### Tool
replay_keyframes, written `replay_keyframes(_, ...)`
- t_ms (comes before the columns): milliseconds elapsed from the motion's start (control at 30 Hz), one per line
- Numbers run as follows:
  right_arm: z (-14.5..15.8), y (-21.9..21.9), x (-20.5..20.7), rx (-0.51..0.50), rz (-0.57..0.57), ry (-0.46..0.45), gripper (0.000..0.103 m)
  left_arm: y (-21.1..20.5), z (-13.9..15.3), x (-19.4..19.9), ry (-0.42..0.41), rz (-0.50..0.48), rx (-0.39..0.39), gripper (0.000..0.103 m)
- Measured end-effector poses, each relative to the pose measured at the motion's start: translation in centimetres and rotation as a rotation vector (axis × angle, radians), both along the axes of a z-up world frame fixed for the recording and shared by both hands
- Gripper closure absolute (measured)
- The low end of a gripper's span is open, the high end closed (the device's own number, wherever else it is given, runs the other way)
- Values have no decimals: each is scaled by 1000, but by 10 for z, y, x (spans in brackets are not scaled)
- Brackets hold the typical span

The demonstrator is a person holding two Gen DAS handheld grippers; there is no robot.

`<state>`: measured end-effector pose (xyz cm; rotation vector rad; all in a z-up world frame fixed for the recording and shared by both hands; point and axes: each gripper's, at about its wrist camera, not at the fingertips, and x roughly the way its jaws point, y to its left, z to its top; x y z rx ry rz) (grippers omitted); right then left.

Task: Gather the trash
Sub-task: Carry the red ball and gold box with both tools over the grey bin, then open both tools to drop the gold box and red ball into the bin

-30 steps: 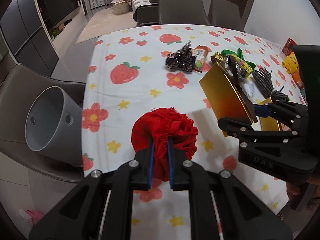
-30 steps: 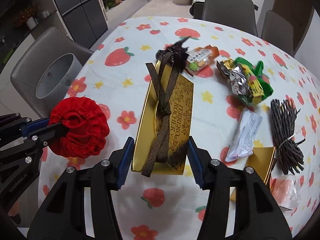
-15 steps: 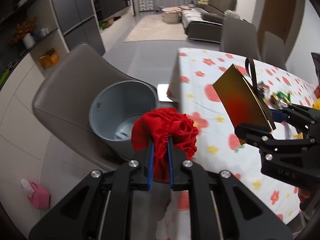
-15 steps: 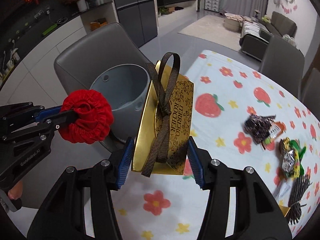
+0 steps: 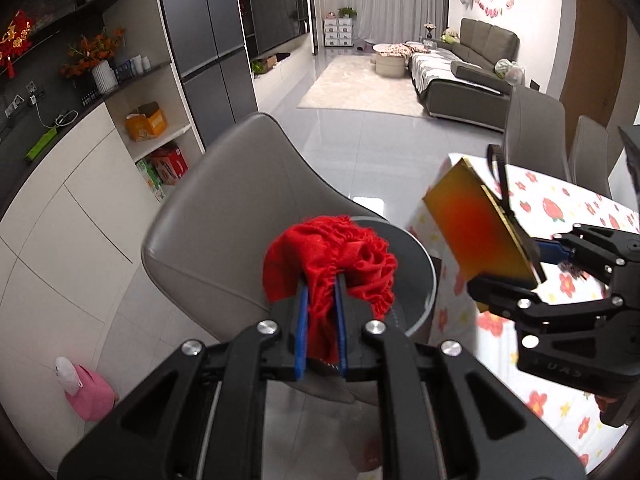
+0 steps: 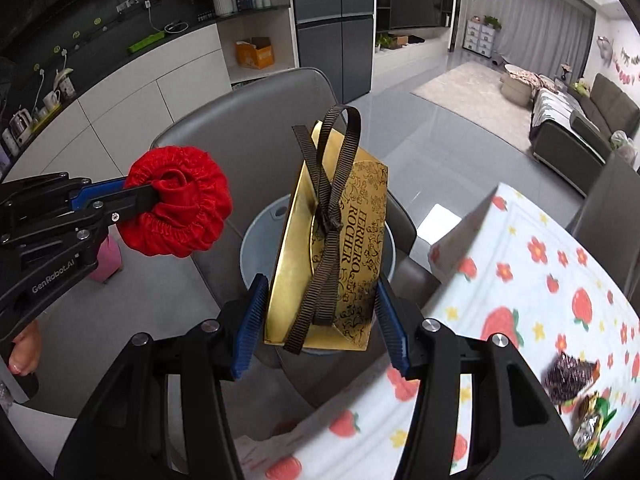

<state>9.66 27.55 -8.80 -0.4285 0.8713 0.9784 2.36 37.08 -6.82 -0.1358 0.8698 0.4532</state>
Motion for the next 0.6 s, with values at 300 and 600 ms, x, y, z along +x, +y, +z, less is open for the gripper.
replay_keyframes(300,9,38,12,-12,-3,-30,50,27,0,10,-9,-20,-14,91)
replay_keyframes(600,-1,49,23,-50,-19,-17,50,32,-9,15,-1,-28,-37,91)
